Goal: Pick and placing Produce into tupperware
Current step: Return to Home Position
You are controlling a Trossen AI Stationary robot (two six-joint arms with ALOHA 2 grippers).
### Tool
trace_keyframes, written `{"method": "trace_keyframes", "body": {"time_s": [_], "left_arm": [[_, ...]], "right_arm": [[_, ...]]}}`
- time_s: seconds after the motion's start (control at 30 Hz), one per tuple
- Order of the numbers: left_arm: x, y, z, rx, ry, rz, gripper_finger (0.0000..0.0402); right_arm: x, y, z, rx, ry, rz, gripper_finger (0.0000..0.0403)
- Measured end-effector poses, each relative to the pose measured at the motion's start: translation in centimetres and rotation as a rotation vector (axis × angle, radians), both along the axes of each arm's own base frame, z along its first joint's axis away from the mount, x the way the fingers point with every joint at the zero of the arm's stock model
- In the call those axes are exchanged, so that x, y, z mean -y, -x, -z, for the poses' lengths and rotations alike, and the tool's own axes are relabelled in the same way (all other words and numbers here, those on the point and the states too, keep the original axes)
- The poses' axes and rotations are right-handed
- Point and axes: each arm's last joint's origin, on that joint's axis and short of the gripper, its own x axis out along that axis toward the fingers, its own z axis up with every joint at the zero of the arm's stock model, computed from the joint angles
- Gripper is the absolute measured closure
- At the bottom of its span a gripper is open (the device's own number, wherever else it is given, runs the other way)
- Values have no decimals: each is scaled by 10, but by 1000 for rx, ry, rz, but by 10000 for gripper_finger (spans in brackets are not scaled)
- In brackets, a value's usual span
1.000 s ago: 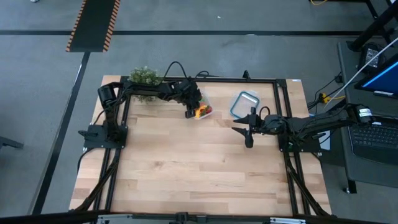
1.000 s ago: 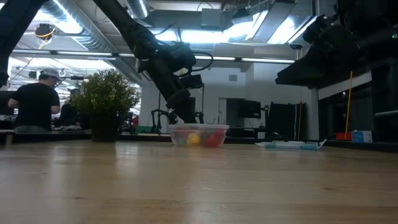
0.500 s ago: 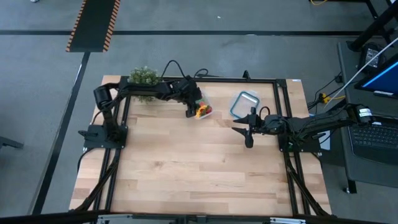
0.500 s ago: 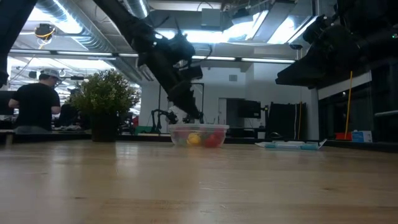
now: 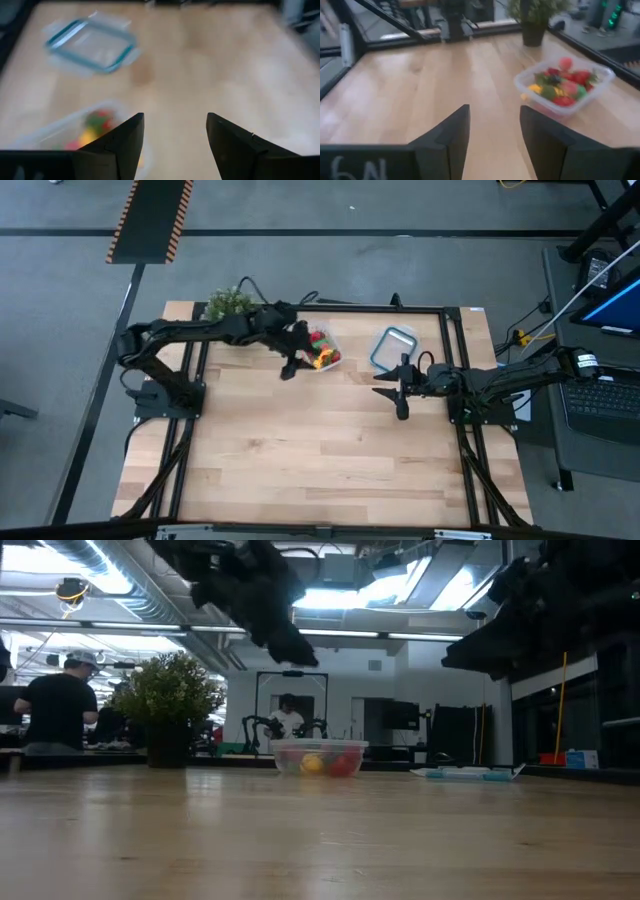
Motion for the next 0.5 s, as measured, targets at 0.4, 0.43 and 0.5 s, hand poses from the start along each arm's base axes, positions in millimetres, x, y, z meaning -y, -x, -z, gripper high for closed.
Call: {"method": "trace_keyframes", "body": {"time_s": [0.4, 0.43, 0.5], "left_arm": [[61, 90, -27, 289, -2, 69, 195], [66, 100, -30, 315, -13, 68, 195], [73, 119, -36, 379, -29, 59, 195]], "right_arm": [[-4, 7, -41, 132, 62, -144, 228], [-4, 10, -47, 116, 63, -145, 228], [-3, 18, -61, 95, 63, -145, 228]]}}
